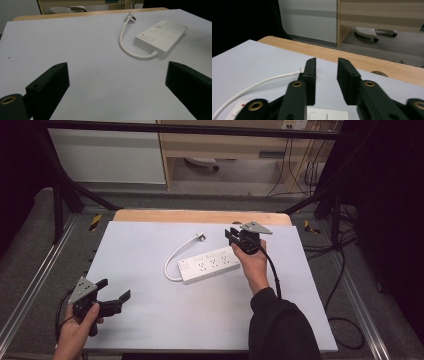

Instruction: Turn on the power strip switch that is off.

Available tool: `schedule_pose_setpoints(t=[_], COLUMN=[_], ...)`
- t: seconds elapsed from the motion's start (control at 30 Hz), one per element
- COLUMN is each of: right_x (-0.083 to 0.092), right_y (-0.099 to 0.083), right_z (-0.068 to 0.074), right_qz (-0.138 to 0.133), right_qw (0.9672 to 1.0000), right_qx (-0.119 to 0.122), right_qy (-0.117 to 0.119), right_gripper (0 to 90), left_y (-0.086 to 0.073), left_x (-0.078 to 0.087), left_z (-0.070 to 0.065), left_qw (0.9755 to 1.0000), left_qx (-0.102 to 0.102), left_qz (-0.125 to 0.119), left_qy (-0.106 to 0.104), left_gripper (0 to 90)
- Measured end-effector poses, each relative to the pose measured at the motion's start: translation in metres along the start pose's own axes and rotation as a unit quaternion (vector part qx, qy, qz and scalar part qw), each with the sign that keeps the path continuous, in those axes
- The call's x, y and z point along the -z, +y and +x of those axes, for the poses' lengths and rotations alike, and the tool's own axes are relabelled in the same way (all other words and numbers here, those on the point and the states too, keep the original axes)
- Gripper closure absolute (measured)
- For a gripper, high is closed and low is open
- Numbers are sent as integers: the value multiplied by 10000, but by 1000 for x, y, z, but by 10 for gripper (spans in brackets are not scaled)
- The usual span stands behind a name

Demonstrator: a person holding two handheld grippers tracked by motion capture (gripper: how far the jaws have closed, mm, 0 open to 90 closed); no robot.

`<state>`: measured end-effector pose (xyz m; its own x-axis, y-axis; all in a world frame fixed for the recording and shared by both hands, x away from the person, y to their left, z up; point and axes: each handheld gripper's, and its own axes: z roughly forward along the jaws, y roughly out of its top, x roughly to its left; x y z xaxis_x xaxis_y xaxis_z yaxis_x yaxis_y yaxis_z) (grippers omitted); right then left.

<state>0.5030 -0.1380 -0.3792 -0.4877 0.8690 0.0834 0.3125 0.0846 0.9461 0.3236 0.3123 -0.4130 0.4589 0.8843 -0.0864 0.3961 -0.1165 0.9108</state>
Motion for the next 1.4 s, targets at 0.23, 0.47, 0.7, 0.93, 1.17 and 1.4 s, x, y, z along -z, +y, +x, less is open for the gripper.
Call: schedule_pose_setpoints(t=[0.23, 0.47, 0.7, 0.93, 1.17, 1.4], right_x=[-7, -12, -16, -23, -26, -28], right_y=[-4, -7, -10, -14, -17, -19], right_z=[4, 6, 8, 10, 13, 15], right_qz=[-18, 56, 171, 308, 366, 418], right_qw=[9999, 9998, 9996, 9992, 9990, 9987], right_qx=[123, 128, 129, 46, 59, 74], right_qy=[98, 171, 199, 233, 253, 273], right_gripper=[900, 900, 900, 900, 900, 900], left_y=[0, 0, 0, 0, 1, 0], left_x=[0, 0, -1, -1, -1, -1], left_z=[0, -1, -1, -1, -1, -1], left_qw=[10000, 10000, 10000, 10000, 10000, 10000], left_qx=[-15, -58, -66, -36, -43, -49], left_qz=[16, 14, 32, 12, 14, 21], left_qy=[-22, -17, -21, -25, -39, -41], left_gripper=[52, 51, 52, 54, 53, 53])
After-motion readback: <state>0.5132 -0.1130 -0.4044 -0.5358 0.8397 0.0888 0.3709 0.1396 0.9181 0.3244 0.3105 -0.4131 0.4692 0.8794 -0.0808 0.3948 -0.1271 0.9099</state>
